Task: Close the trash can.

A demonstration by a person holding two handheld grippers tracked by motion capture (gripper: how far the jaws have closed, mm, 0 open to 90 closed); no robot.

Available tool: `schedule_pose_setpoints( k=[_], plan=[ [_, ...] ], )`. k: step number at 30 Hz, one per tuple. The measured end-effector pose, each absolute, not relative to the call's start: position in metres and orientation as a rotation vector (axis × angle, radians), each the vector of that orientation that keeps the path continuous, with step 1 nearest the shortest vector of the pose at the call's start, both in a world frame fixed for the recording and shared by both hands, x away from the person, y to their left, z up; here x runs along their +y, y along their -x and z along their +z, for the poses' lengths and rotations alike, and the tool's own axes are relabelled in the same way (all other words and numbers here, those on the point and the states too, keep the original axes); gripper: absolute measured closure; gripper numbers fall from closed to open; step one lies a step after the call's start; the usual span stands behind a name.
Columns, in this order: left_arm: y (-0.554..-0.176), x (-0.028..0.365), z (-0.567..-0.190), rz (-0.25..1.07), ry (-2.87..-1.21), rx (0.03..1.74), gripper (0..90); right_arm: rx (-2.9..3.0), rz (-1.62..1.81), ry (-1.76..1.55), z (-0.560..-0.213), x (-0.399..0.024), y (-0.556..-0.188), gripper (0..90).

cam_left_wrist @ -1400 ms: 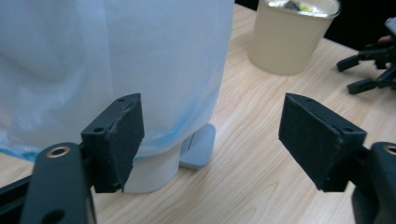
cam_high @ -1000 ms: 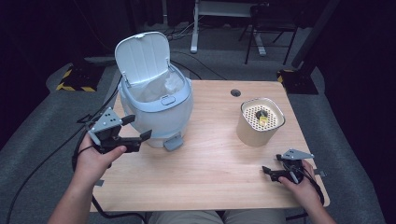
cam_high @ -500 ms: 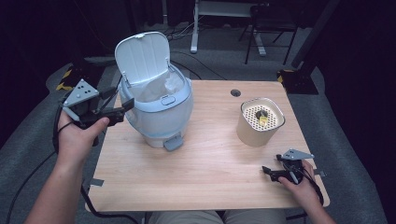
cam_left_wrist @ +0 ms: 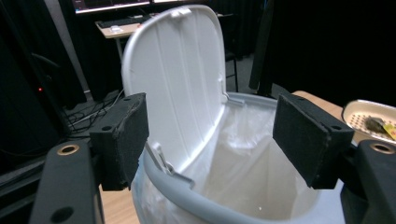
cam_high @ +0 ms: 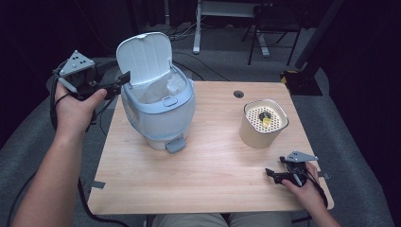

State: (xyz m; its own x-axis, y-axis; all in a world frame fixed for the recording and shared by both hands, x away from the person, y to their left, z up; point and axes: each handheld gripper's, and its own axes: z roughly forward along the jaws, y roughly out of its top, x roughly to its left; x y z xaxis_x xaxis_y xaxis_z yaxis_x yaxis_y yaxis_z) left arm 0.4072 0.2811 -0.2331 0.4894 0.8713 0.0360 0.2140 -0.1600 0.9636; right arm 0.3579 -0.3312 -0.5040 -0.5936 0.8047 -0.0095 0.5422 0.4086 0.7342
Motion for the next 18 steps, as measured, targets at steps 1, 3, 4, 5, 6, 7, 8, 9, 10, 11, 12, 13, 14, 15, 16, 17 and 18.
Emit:
schedule_pose_setpoints(
  k=[1,3,4,5,6,7,8,9,10,11,12,13,14,15,16,17,18],
  plan=[
    [-0.407,0.281,-0.233,0.765,-1.662,0.942,27.9,2.308,1.003,-1.159,-0.504,-0.331,-0.358,15.1],
    [-0.414,0.283,-0.232,0.781,-1.664,0.930,28.6,2.308,1.003,-1.160,-0.504,-0.331,-0.358,15.1],
    [-0.418,0.285,-0.232,0.788,-1.672,0.930,28.9,2.307,1.002,-1.160,-0.504,-0.331,-0.358,15.1],
    [-0.421,0.286,-0.232,0.793,-1.682,0.938,28.9,2.307,1.002,-1.160,-0.504,-0.331,-0.358,15.1],
    [-0.427,0.286,-0.232,0.802,-1.698,0.947,28.6,2.306,1.007,-1.162,-0.504,-0.331,-0.358,15.2],
    [-0.427,0.286,-0.232,0.802,-1.698,0.947,28.6,2.306,1.007,-1.162,-0.504,-0.331,-0.358,15.2],
    [-0.429,0.286,-0.232,0.803,-1.705,0.950,28.6,2.305,1.005,-1.161,-0.504,-0.331,-0.357,15.3],
    [-0.431,0.285,-0.232,0.804,-1.706,0.952,28.4,2.304,1.006,-1.162,-0.504,-0.331,-0.357,15.3],
    [-0.433,0.284,-0.231,0.801,-1.702,0.952,28.4,2.304,1.006,-1.162,-0.504,-0.331,-0.357,15.3],
    [-0.434,0.284,-0.232,0.792,-1.691,0.955,28.4,2.304,1.006,-1.162,-0.504,-0.331,-0.357,15.3],
    [-0.436,0.283,-0.232,0.792,-1.690,0.967,28.4,2.304,1.006,-1.163,-0.504,-0.331,-0.357,15.3],
    [-0.438,0.282,-0.232,0.803,-1.694,0.976,28.1,2.304,1.005,-1.163,-0.504,-0.330,-0.357,15.3],
    [-0.440,0.282,-0.233,0.814,-1.700,0.986,28.1,2.304,1.005,-1.163,-0.504,-0.330,-0.357,15.3],
    [-0.442,0.282,-0.234,0.817,-1.702,0.997,28.1,2.304,1.005,-1.163,-0.504,-0.330,-0.357,15.3],
    [-0.445,0.282,-0.235,0.816,-1.702,1.009,28.0,2.303,1.005,-1.163,-0.504,-0.330,-0.357,15.3],
    [-0.448,0.283,-0.235,0.817,-1.701,1.022,28.0,2.304,1.003,-1.163,-0.504,-0.330,-0.357,15.3],
    [-0.450,0.284,-0.236,0.811,-1.696,1.036,28.0,2.304,1.002,-1.164,-0.504,-0.330,-0.357,15.3]
  ],
)
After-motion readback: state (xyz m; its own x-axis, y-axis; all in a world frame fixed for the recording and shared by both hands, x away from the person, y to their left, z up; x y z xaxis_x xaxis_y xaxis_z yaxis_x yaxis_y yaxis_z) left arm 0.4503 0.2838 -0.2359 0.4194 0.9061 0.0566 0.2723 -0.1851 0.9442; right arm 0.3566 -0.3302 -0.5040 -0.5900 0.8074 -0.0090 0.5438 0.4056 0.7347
